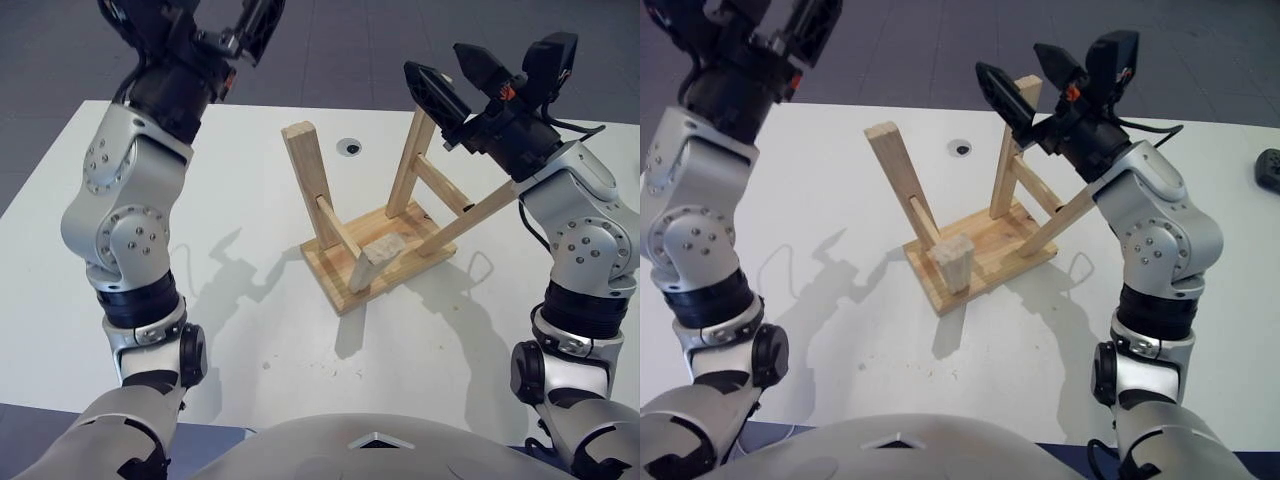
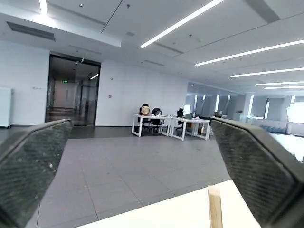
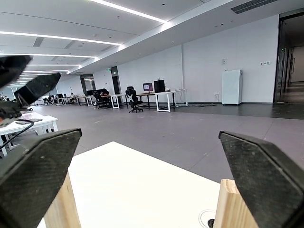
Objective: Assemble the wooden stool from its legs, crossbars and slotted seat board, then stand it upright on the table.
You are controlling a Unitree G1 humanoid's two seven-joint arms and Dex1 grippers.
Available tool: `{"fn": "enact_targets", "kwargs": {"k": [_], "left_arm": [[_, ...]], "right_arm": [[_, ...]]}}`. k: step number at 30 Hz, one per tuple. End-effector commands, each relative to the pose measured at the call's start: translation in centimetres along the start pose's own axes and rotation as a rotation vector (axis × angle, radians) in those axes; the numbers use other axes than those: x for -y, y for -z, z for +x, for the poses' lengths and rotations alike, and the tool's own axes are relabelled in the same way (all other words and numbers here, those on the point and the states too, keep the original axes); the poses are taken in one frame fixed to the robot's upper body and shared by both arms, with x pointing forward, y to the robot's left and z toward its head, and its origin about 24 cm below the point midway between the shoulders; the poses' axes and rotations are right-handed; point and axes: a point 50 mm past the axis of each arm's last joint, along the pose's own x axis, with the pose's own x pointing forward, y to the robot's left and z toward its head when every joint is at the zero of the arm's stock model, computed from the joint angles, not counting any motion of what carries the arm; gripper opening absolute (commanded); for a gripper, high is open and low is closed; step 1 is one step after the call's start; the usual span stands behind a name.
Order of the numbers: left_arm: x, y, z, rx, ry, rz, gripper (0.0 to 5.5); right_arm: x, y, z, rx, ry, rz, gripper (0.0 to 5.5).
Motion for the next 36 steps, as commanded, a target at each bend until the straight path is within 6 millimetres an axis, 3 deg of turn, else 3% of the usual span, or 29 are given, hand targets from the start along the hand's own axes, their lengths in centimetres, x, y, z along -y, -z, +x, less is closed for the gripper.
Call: {"fn": "enact_targets", "kwargs": {"k": [1,4,7,9,12,18,23,26,30,33,36], "left_arm": [[-1.1,1.1,1.3,-0.031,0.0,0.034,5.38],[-1.2,2.5,1.9,-0.073,0.035,0.019,5.38],[-0.5,6.1,1.7,-0.186,0.093,-0.034,5.38],[0.4,8.8,0.8,-0.272,0.132,-0.076,5.38],[1.9,11.2,-0.8,-0.344,0.166,-0.116,5.38],[2.0,14.3,-4.8,-0.454,0.064,-0.172,5.38],[1.3,12.7,-4.6,-0.374,0.0,-0.218,5.38],[0.3,9.1,-3.2,-0.204,-0.043,-0.327,5.38],[-1.3,2.9,-2.4,0.034,-0.056,-0.424,5.38],[-2.1,0.8,-2.8,0.089,-0.072,-0.437,5.38],[-2.8,0.2,-3.3,0.089,-0.115,-0.417,5.38]], "right_arm": [[-0.5,-0.3,0.2,0.013,-0.007,-0.012,5.4],[-0.7,-0.2,0.2,0.012,-0.008,-0.008,5.4],[-1.1,0.4,0.1,-0.007,-0.004,0.003,5.4],[-1.3,1.6,-0.1,-0.053,-0.002,0.012,5.4],[-1.4,3.1,-0.6,-0.126,0.014,0.01,5.4],[-1.0,3.2,-1.2,-0.142,0.068,-0.017,5.4],[-1.2,1.5,-1.1,-0.026,0.029,0.067,5.4],[-2.2,-0.4,-2.2,0.013,-0.158,0.282,5.4],[-3.4,-1.0,-5.2,-0.164,-0.305,0.296,5.4],[-5.0,-0.4,-6.5,-0.296,-0.367,0.265,5.4],[-6.4,0.7,-7.3,-0.389,-0.417,0.25,5.4]]}}
